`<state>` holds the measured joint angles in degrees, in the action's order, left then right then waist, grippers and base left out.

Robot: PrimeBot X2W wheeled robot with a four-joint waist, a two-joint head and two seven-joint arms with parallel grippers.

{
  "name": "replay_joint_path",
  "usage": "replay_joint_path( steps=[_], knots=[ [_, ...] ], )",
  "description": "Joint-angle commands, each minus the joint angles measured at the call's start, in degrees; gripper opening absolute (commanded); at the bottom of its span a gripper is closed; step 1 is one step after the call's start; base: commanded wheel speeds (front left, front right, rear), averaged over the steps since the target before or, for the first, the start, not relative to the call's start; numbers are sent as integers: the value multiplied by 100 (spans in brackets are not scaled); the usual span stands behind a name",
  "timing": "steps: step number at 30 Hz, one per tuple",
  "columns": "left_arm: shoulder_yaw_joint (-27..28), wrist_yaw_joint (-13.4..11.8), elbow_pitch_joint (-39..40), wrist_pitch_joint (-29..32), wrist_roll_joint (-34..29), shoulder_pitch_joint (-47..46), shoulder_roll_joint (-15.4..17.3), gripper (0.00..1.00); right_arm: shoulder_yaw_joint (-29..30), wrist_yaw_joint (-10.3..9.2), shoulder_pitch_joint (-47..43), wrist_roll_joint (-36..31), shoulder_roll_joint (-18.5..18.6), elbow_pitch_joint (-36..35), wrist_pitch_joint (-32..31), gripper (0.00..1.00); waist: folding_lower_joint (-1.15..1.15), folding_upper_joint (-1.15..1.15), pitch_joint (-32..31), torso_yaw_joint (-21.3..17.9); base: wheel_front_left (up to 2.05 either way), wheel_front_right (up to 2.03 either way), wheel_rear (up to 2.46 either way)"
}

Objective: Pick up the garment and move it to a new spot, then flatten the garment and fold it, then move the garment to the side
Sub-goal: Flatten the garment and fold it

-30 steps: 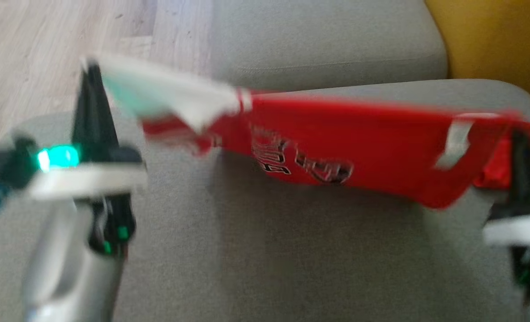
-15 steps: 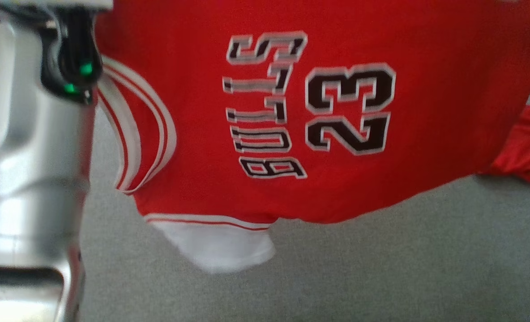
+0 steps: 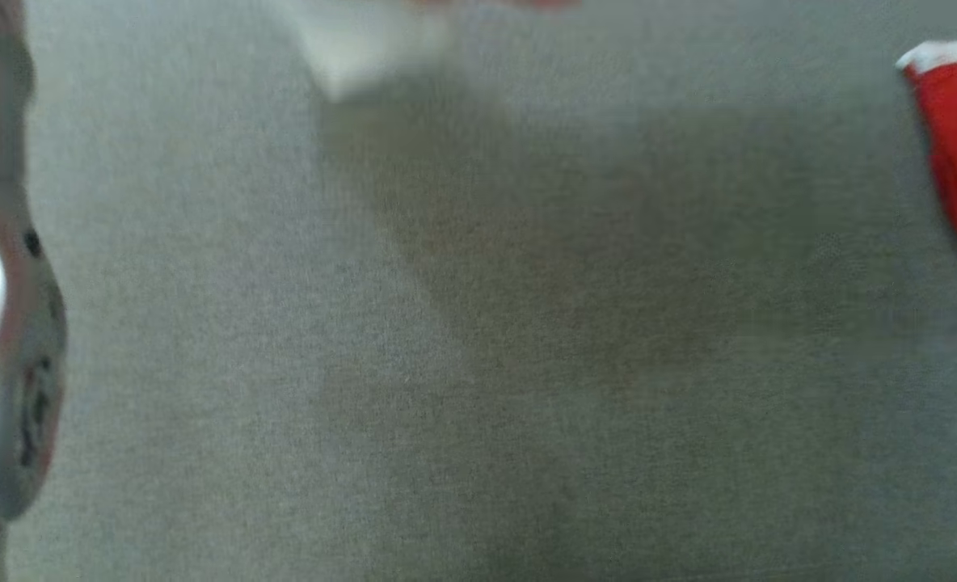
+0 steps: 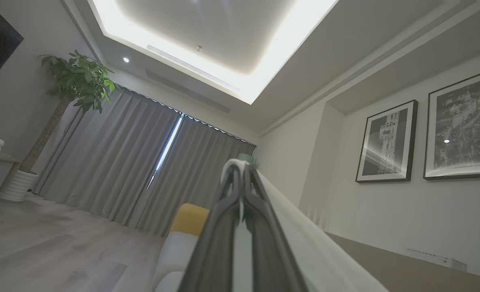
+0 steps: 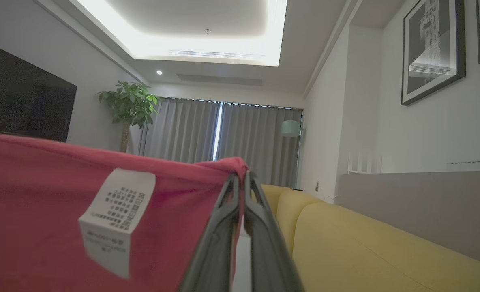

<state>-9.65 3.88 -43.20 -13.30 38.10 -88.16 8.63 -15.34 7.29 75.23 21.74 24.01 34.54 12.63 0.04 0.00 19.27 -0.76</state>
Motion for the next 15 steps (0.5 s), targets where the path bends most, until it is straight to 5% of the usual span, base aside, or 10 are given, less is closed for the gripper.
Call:
replay_joint_path(
  steps=[1,8,15],
  knots=[
    [110,45,127,-52,-37,-381,223,0,24,20,230,-14,-17,-44,69,0,-4,0,343,90,0,0,0],
    [-199,338,-182,-51,86,-375,138,0,-442,20,503,-389,31,563,231,0,-4,0,663,246,0,0,0],
    [-780,358,544,-49,727,1064,385,0,-507,20,-282,-33,124,746,235,0,-4,0,731,381,0,0,0]
  ],
)
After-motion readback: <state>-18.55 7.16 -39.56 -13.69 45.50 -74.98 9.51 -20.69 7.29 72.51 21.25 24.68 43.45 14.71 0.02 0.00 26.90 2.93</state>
